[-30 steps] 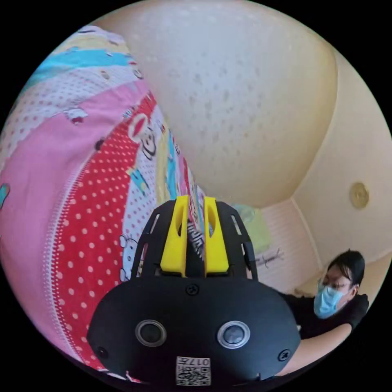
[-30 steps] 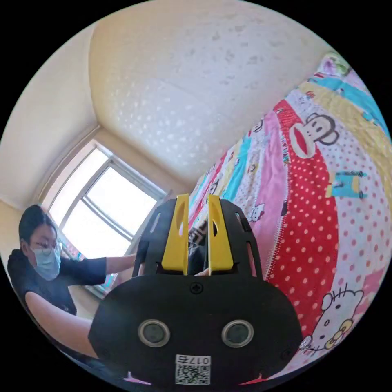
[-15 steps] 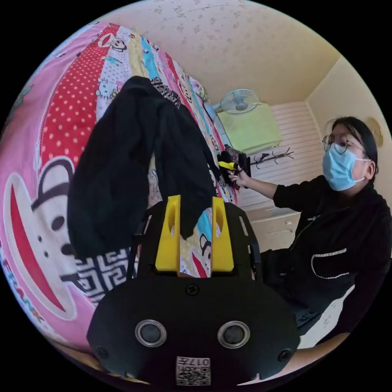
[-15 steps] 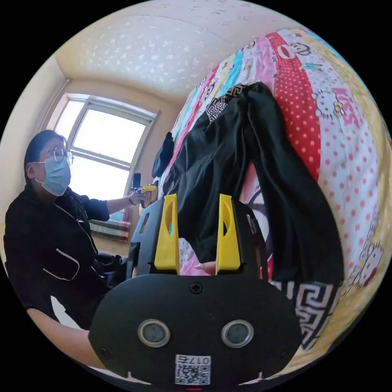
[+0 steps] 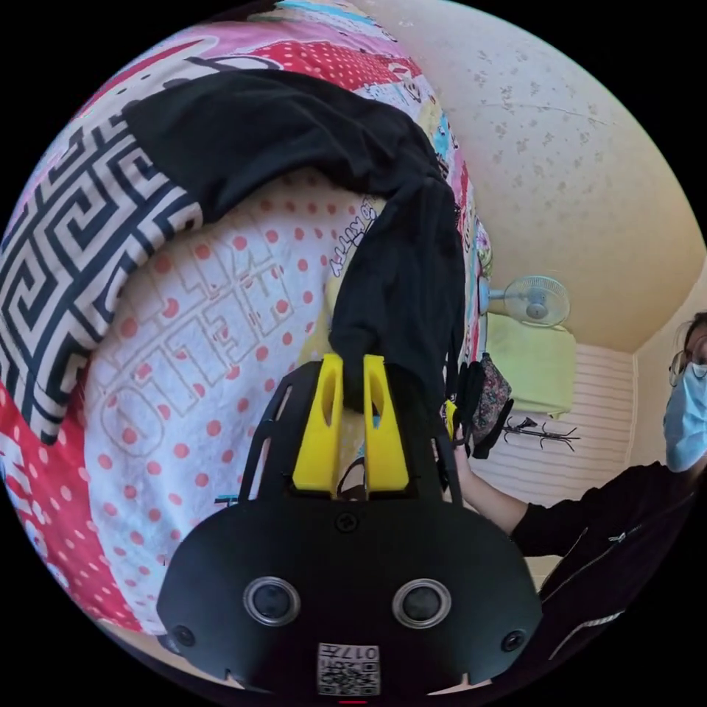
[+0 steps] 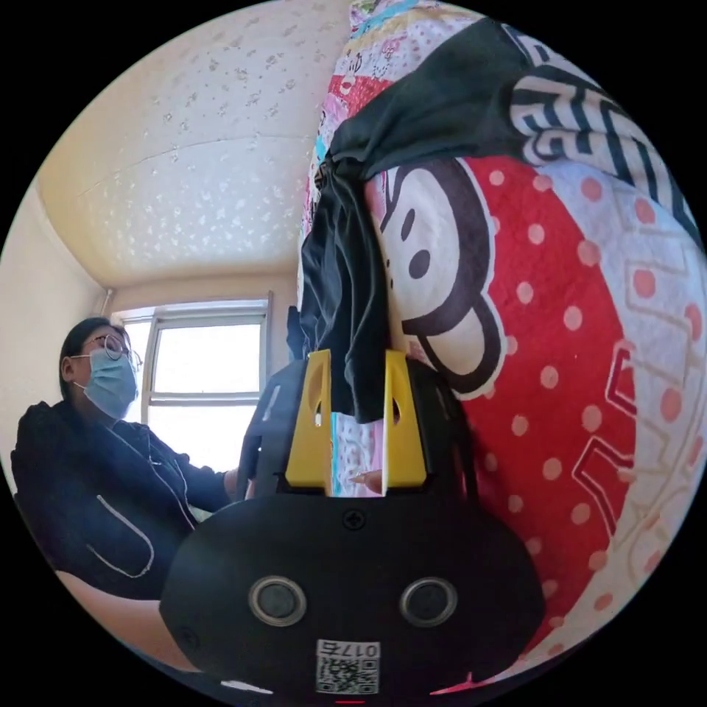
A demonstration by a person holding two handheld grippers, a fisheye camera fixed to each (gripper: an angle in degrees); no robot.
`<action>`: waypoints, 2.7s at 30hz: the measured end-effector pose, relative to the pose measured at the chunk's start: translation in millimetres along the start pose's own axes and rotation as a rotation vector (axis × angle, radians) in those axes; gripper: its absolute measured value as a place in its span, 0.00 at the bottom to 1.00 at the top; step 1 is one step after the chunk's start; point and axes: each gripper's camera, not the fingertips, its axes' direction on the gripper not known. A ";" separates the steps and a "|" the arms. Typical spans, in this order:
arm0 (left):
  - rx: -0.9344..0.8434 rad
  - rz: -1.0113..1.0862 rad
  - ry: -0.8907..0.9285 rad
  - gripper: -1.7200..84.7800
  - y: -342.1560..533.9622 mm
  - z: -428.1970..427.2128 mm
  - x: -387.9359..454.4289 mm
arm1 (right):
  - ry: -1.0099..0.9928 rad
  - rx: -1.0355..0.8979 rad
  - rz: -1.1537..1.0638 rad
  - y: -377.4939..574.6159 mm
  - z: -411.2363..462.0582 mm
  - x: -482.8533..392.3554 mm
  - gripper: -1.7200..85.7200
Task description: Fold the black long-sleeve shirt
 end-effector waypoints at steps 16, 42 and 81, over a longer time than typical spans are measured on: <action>-0.054 0.035 0.177 0.06 40.8 -50.8 82.8 | 0.161 -0.268 -0.105 -20.5 -66.2 -120.7 0.06; 0.379 0.050 -0.210 0.13 85.2 -111.2 19.7 | 0.237 -0.177 -0.228 63.9 53.6 -155.4 0.18; 0.106 -0.043 0.324 0.18 -14.5 -93.5 -231.0 | -0.344 -0.115 0.113 232.6 425.7 -143.9 0.04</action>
